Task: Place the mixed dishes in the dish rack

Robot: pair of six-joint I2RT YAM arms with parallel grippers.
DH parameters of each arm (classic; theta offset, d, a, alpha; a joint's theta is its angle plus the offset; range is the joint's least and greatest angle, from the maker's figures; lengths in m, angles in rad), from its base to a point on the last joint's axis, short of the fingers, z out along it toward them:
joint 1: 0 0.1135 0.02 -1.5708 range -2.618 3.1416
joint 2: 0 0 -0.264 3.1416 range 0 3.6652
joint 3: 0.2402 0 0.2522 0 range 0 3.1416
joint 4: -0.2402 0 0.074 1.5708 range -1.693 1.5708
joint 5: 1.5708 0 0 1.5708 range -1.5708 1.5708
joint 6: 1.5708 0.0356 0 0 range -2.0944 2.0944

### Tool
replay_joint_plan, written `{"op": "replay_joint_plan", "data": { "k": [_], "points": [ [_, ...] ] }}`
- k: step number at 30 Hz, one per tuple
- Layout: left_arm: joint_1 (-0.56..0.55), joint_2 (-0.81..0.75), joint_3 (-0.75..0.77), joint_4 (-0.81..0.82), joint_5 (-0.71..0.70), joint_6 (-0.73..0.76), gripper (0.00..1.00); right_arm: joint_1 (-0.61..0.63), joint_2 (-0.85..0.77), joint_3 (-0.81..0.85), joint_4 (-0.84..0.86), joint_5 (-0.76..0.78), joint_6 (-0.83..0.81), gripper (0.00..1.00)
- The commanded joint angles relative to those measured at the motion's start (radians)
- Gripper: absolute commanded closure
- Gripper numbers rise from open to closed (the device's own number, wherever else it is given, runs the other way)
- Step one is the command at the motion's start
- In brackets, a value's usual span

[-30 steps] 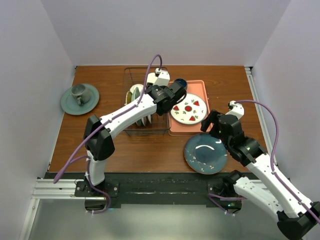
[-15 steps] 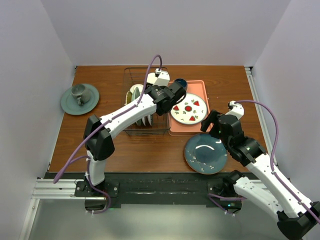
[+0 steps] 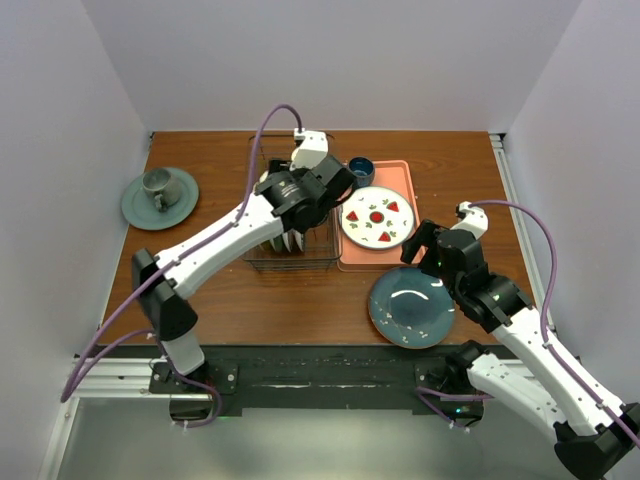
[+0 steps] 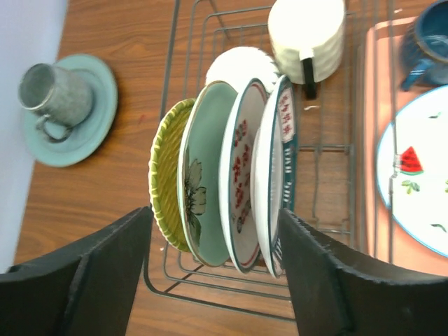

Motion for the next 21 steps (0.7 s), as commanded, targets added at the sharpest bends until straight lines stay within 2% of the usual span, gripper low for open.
{"op": "replay_joint_plan", "data": {
  "k": [1, 3, 4, 8, 15, 21],
  "points": [
    [-0.002, -0.141, -0.121, 0.204, 0.153, 0.097, 0.16, 0.0, 0.007, 0.004, 0.023, 0.021, 0.009, 0.09],
    [-0.002, -0.219, -0.225, 0.337, 0.236, 0.16, 0.1, 0.0, 0.009, 0.003, 0.011, 0.032, 0.012, 0.01],
    [-0.002, -0.247, -0.264, 0.38, 0.311, 0.174, 0.09, 0.0, 0.007, 0.001, 0.003, 0.056, 0.015, 0.01],
    [-0.001, -0.383, -0.436, 0.572, 0.403, 0.185, 0.0, 0.0, 0.001, -0.014, -0.027, 0.07, 0.031, 0.01],
    [-0.001, -0.574, -0.713, 0.701, 0.551, 0.13, 0.0, 0.0, 0.022, -0.042, -0.03, 0.026, 0.081, 0.01],
    [-0.001, -0.627, -0.96, 0.885, 0.768, 0.065, 0.0, 0.0, 0.032, -0.102, -0.008, -0.019, 0.127, 0.02]
  ]
}}
